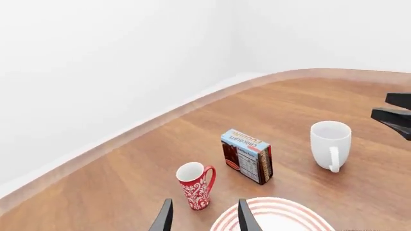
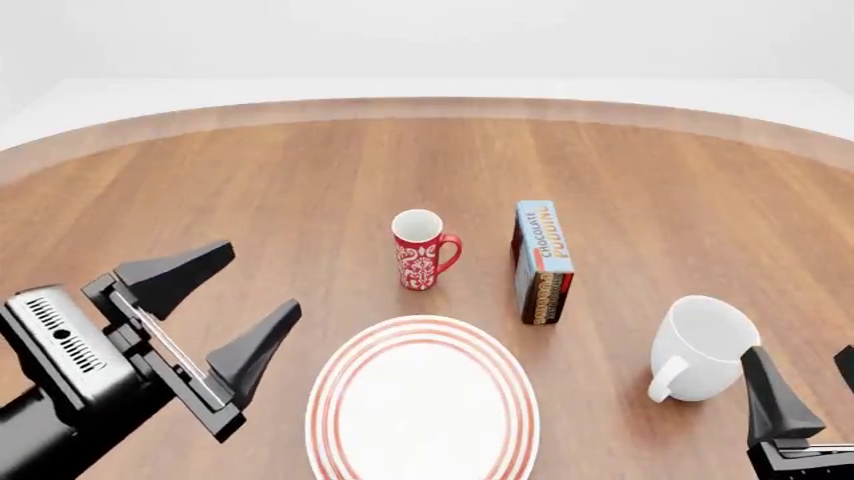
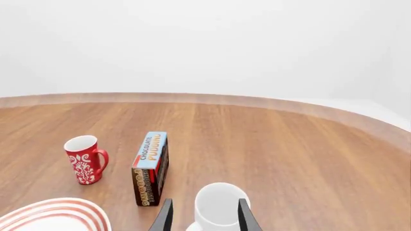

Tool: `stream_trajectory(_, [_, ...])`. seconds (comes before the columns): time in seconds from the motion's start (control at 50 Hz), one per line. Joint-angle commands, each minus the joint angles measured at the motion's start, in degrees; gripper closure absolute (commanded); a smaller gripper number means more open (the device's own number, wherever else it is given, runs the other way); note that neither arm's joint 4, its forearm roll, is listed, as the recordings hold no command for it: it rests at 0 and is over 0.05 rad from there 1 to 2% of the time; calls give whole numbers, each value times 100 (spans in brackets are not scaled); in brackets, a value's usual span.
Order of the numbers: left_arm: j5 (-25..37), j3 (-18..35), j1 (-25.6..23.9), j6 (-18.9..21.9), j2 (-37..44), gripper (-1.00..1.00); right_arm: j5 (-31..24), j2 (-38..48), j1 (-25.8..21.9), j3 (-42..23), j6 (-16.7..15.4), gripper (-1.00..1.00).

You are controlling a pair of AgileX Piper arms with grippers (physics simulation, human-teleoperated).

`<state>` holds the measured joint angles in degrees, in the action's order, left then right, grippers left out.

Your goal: Pick up the white mug and put it on the plate, and put the chocolate pudding to the right of the plate.

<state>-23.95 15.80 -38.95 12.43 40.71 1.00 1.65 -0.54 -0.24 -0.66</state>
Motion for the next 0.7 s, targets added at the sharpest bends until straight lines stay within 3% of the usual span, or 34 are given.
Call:
stream_trajectory(0.02, [-190, 188, -401, -1, 474, -100, 12, 12, 1, 1, 1, -100])
stream_trajectory(0.32, [-690, 445, -1005, -176, 1361, -100, 11, 10, -3, 1, -2, -100])
stream_trajectory(0.7, [-892, 696, -1316, -210, 1950, -100, 11, 11, -1, 1, 1, -100])
